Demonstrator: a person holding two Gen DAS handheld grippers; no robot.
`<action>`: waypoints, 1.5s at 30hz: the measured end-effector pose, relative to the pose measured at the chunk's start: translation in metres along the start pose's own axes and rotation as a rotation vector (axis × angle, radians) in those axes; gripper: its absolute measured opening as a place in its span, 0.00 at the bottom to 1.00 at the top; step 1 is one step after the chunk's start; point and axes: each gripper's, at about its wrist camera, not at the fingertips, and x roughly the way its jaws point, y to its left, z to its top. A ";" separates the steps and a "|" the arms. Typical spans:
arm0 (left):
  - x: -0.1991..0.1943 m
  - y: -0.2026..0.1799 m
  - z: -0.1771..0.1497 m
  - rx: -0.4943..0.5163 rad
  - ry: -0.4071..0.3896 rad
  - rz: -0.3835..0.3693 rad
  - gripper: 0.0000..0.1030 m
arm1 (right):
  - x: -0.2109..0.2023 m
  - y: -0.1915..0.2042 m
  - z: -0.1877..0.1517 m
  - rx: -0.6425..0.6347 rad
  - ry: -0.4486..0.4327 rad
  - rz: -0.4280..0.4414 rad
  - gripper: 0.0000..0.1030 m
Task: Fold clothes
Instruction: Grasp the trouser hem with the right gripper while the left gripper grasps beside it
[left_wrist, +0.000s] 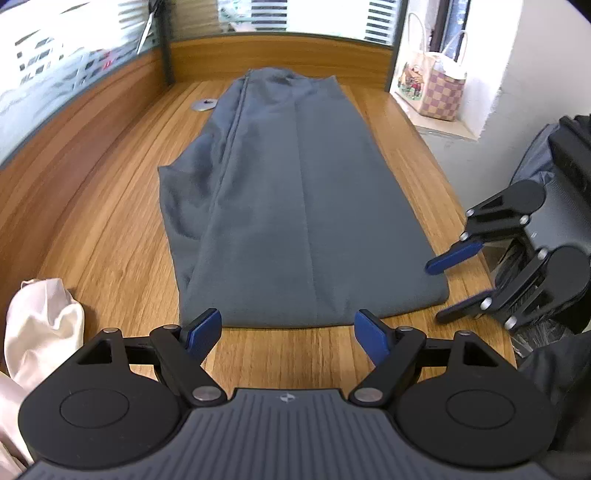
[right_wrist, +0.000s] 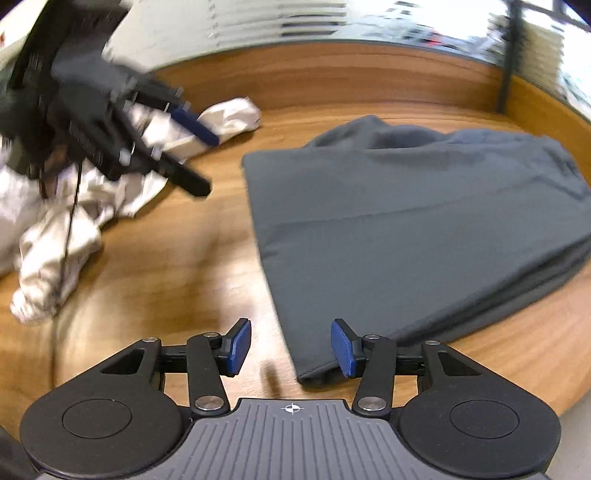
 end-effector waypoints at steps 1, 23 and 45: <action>-0.001 -0.001 -0.001 0.005 -0.004 0.003 0.81 | 0.004 0.005 -0.001 -0.023 0.005 -0.013 0.49; 0.058 -0.041 -0.008 0.354 -0.064 0.166 0.82 | -0.029 0.001 0.034 -0.127 -0.042 -0.140 0.10; 0.064 -0.014 0.013 0.363 -0.056 0.136 0.28 | 0.002 0.022 0.002 -0.288 0.039 -0.184 0.49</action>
